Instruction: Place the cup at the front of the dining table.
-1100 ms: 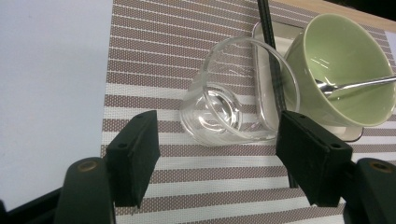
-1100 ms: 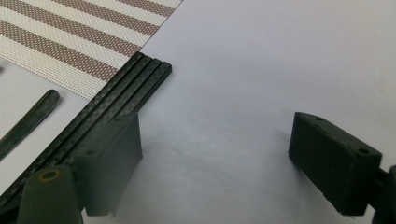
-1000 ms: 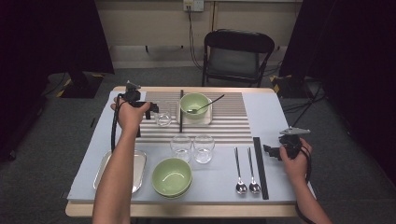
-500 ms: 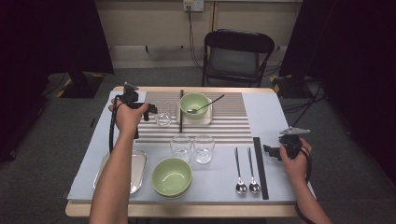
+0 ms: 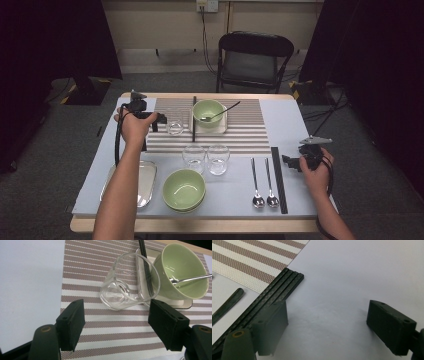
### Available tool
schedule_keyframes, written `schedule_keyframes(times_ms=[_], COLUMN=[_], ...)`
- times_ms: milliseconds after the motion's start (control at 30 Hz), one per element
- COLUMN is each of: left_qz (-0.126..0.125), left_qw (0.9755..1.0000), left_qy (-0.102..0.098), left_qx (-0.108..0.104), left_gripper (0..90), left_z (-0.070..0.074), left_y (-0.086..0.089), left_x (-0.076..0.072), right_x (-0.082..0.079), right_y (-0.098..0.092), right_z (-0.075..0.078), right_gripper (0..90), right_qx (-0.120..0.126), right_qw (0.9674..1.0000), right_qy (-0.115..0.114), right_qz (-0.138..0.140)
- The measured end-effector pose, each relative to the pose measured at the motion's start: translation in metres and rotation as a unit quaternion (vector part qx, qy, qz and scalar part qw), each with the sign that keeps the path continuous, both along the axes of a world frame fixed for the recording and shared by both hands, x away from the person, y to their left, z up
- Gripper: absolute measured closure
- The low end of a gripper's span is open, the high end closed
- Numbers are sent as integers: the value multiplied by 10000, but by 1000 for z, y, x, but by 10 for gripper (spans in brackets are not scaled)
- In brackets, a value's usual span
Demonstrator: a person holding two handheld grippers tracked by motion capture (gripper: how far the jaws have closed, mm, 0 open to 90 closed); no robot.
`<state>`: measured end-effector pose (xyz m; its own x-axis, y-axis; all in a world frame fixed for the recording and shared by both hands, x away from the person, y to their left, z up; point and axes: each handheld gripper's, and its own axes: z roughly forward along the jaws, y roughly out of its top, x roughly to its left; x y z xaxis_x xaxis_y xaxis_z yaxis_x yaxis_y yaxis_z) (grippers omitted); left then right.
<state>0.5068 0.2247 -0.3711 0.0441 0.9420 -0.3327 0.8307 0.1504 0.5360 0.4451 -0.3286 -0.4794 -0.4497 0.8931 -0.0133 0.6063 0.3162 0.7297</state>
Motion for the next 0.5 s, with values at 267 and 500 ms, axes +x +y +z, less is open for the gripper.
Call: schedule_keyframes(times_ms=[267, 500], left_qz=[8, -7], left_qw=[10000, 10000], left_qy=[-5, -4], left_qx=[-62, -57], left_gripper=[287, 281], left_z=[-3, -2], left_y=[4, 7], left_x=[-3, -7], right_x=[0, 0], right_y=[0, 0], right_z=[0, 0], right_gripper=[161, 161], right_qx=[-1, -5], right_qw=[10000, 10000], right_qy=[-1, -2], right_qz=[0, 2])
